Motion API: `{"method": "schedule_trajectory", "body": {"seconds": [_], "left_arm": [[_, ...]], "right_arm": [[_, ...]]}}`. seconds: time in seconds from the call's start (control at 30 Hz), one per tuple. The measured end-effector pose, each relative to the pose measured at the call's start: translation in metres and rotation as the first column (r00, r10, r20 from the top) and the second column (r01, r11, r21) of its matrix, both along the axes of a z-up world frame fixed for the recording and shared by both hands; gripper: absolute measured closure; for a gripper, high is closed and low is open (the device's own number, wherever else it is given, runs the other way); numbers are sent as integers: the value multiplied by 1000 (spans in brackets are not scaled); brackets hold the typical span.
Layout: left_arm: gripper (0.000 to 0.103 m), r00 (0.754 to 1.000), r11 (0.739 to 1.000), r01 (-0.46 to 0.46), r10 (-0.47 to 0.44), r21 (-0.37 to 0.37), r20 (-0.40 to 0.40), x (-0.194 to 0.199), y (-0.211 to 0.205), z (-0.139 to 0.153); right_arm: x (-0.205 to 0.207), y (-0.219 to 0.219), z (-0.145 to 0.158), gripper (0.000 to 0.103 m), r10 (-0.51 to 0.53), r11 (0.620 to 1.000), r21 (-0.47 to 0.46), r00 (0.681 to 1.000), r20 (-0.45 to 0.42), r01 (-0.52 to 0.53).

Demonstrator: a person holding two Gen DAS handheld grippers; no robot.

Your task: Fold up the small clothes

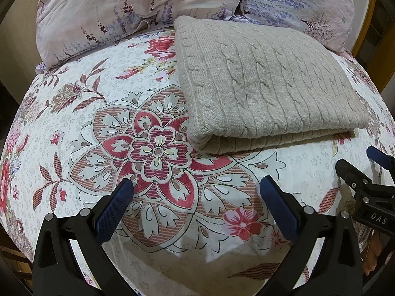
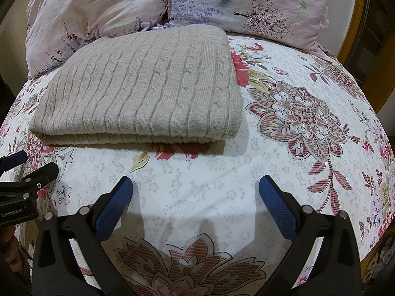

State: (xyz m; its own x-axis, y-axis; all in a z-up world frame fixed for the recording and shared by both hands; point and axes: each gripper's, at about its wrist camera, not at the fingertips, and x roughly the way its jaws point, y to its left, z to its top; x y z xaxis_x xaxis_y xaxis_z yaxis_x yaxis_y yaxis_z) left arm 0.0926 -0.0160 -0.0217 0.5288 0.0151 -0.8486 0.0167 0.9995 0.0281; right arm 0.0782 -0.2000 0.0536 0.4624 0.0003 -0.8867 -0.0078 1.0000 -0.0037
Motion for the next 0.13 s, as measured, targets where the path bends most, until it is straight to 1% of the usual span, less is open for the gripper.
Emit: {"method": "schedule_trajectory", "body": {"seconds": [0.13], "left_arm": [[1,1000,1000,1,-1,0,0,0,0,0]], "right_arm": [[0,0,0,2,0,1000,0,1000,0,0]]}}
